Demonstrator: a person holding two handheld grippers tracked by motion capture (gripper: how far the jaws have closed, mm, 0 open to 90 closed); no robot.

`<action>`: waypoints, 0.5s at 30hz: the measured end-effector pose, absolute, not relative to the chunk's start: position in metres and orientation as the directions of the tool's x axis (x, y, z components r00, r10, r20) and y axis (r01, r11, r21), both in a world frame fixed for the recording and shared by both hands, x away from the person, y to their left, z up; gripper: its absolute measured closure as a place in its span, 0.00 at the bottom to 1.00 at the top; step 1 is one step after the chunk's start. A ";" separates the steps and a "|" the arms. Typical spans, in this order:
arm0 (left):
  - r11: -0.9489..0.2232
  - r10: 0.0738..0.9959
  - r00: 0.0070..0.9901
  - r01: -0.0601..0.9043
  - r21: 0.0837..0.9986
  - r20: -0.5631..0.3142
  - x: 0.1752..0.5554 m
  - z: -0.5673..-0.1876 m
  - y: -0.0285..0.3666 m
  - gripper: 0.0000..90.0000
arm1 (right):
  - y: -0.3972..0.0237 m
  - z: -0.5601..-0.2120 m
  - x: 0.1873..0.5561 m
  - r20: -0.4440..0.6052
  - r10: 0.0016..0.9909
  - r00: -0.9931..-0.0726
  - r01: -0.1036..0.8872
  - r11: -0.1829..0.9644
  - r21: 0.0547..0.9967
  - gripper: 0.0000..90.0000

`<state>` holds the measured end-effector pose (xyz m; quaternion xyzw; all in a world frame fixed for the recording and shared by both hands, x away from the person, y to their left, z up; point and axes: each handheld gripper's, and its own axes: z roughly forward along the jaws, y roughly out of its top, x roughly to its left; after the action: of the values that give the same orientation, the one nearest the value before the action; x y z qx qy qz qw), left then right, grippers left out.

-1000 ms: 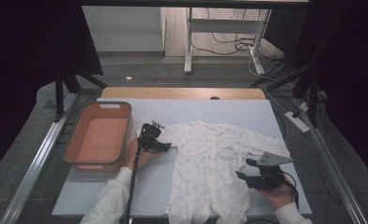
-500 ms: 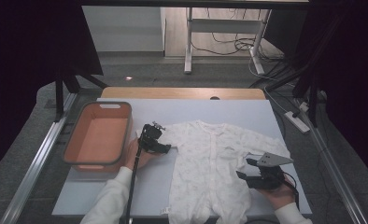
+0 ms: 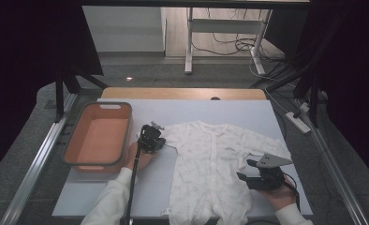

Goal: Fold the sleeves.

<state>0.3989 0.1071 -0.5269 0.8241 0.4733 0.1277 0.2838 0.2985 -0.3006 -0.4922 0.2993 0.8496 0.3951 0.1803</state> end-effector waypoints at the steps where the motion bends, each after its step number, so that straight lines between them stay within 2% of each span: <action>1: -0.390 0.853 0.519 0.707 0.590 -0.058 0.399 -0.527 0.107 0.96 | -0.301 -0.492 0.299 -0.070 0.651 -0.756 0.366 0.509 0.779 0.38; 7: -0.352 0.860 0.507 0.678 0.645 -0.063 0.394 -0.516 0.106 0.96 | -0.303 -0.491 0.299 -0.072 0.656 -0.751 0.364 0.503 0.784 0.38; 15: -0.343 0.839 0.538 0.637 0.690 -0.079 0.386 -0.503 0.096 0.96 | -0.302 -0.492 0.299 -0.080 0.660 -0.747 0.369 0.512 0.776 0.38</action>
<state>0.3859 0.0964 -0.5027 0.8063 0.4576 0.1467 0.3448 0.2987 -0.3016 -0.4916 0.3032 0.8491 0.3903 0.1865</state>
